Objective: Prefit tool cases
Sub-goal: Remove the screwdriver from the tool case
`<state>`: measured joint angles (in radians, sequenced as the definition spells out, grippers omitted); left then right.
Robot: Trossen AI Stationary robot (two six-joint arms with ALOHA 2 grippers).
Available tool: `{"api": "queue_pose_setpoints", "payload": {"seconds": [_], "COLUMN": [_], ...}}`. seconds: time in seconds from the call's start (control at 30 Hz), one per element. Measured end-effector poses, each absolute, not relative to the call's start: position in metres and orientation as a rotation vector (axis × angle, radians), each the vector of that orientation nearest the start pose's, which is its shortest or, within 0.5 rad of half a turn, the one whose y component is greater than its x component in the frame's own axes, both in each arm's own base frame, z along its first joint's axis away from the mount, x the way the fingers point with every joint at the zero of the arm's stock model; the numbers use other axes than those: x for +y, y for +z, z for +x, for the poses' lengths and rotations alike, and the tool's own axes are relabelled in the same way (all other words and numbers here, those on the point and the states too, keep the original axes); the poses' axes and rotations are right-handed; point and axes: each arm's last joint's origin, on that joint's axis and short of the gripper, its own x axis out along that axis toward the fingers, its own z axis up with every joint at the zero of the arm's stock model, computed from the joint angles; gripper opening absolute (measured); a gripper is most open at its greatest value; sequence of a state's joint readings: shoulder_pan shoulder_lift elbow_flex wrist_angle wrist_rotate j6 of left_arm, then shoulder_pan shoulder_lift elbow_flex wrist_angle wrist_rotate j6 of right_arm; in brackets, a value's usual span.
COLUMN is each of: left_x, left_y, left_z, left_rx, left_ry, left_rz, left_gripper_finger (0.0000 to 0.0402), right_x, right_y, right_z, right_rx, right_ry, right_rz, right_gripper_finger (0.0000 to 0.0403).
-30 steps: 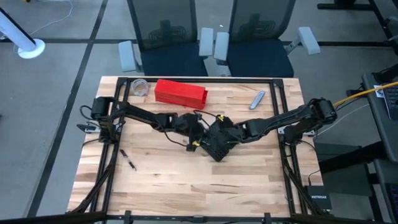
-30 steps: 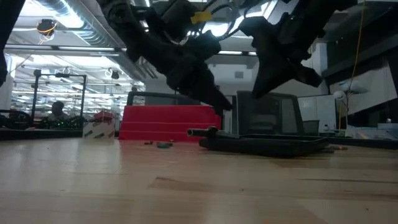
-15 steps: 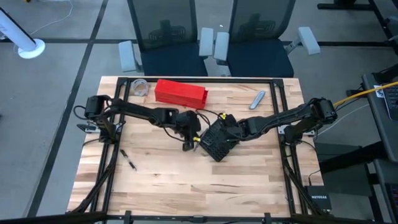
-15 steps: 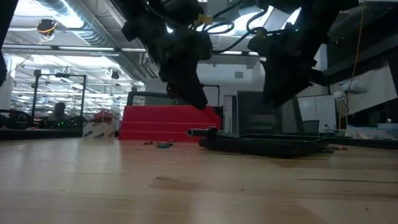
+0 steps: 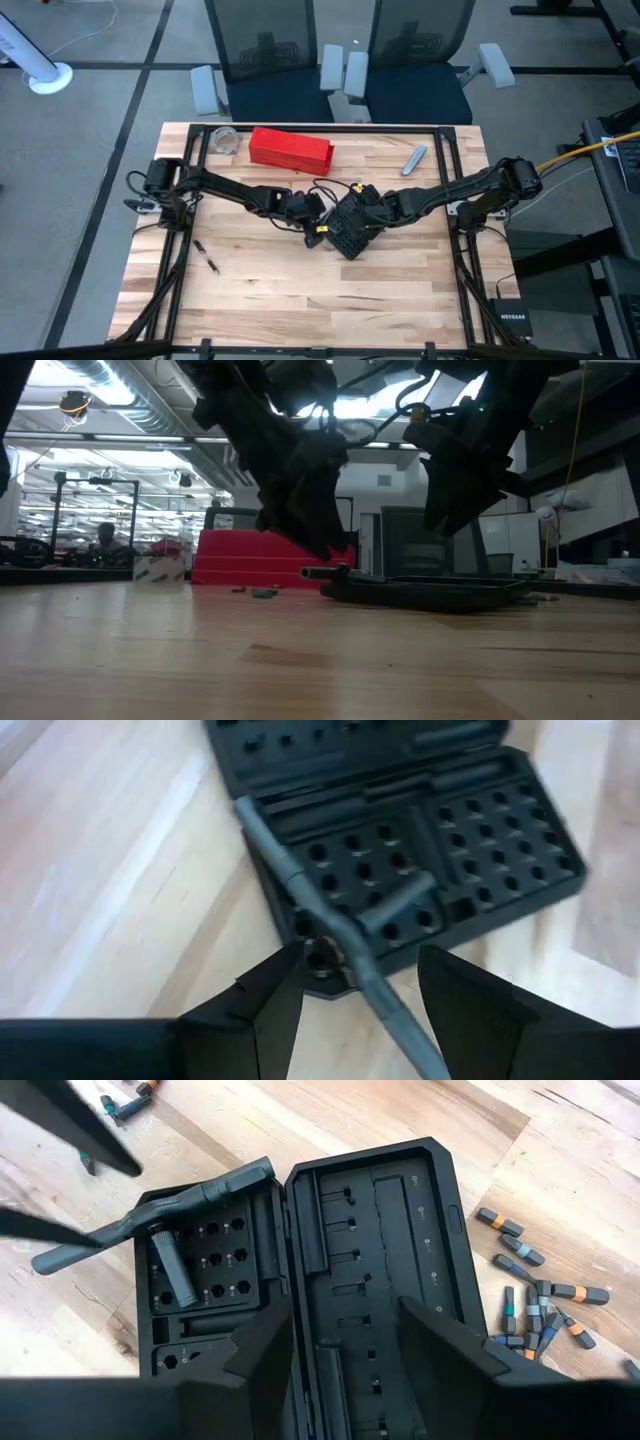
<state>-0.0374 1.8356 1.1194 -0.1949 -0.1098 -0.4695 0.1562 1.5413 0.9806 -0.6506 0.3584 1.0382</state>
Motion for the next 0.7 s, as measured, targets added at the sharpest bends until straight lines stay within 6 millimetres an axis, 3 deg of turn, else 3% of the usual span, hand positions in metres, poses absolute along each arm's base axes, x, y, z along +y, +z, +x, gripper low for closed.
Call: {"api": "queue_pose_setpoints", "payload": {"seconds": [0.47, 0.57, 0.7], "left_x": [-0.017, -0.016, -0.015], "left_y": [0.147, 0.144, 0.145], "left_z": [0.375, 0.373, 0.372], "left_rx": [0.926, 0.959, 0.965], "left_ry": [0.289, 0.302, 0.291], "left_rz": [-0.372, -0.328, -0.297], "left_gripper_finger": [0.0182, 0.0138, 0.0032], "right_x": [0.032, 0.028, 0.023], "right_y": [0.200, 0.200, 0.200], "right_z": [0.283, 0.283, 0.284], "right_rx": [0.921, 0.917, 0.908], "right_ry": [-0.775, -0.786, -0.805], "right_rz": [0.588, 0.595, 0.605], "right_gripper_finger": [0.0179, 0.0179, 0.0179]}}
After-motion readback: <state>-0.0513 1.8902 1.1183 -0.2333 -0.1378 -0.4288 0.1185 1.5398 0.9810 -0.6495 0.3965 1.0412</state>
